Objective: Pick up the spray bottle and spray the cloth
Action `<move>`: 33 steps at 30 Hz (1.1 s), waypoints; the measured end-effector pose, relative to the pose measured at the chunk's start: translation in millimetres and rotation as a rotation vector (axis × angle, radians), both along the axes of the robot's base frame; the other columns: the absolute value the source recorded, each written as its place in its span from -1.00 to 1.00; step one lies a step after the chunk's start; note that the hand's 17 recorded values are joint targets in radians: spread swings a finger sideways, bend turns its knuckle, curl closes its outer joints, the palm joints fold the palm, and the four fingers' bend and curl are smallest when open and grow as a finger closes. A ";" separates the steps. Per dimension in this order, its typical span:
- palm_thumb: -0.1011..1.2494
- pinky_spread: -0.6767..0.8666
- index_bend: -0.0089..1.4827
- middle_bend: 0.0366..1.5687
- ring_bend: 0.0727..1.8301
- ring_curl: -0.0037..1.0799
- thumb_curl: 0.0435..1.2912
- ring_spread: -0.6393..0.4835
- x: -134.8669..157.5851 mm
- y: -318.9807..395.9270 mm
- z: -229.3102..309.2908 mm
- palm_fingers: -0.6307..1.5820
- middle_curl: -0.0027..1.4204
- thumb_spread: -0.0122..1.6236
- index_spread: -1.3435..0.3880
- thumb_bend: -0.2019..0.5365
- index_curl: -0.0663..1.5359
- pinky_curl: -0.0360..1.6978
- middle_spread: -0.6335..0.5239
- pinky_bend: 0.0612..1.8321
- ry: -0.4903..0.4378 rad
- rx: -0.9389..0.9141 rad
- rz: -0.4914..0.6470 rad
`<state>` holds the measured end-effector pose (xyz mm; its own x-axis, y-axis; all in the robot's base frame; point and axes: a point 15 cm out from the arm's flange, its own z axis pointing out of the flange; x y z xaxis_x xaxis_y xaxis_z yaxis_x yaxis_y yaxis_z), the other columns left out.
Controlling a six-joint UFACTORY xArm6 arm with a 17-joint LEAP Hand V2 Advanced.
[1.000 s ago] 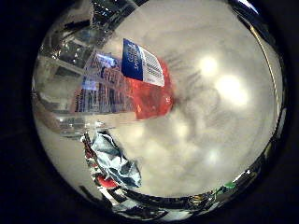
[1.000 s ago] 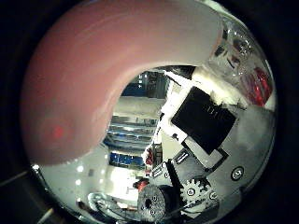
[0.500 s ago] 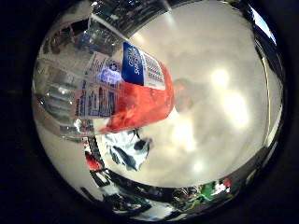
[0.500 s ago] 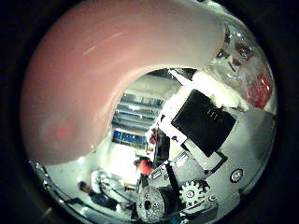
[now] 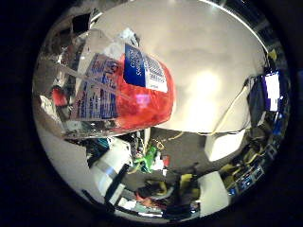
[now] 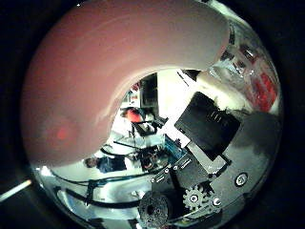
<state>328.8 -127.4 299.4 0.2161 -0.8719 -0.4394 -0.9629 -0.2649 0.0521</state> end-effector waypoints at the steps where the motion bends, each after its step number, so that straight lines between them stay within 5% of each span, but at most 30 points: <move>1: 0.73 -0.31 0.66 0.80 0.50 0.38 0.05 -0.24 -1.7 2.8 3.6 0.58 -0.04 0.13 0.34 -0.50 0.02 0.56 -0.06 0.18 0.006 -0.033 0.023; 15: 0.68 -0.30 0.65 0.80 0.49 0.41 0.12 -0.24 -14.0 56.3 15.7 0.59 -0.05 0.09 0.34 -0.50 0.02 0.66 -0.08 0.13 0.107 -0.481 0.377; 33: 0.67 -0.34 0.64 0.80 0.48 0.44 0.20 -0.24 -9.6 139.1 -32.0 0.60 -0.06 0.04 0.34 -0.50 0.03 0.70 -0.06 0.10 0.133 -0.693 0.491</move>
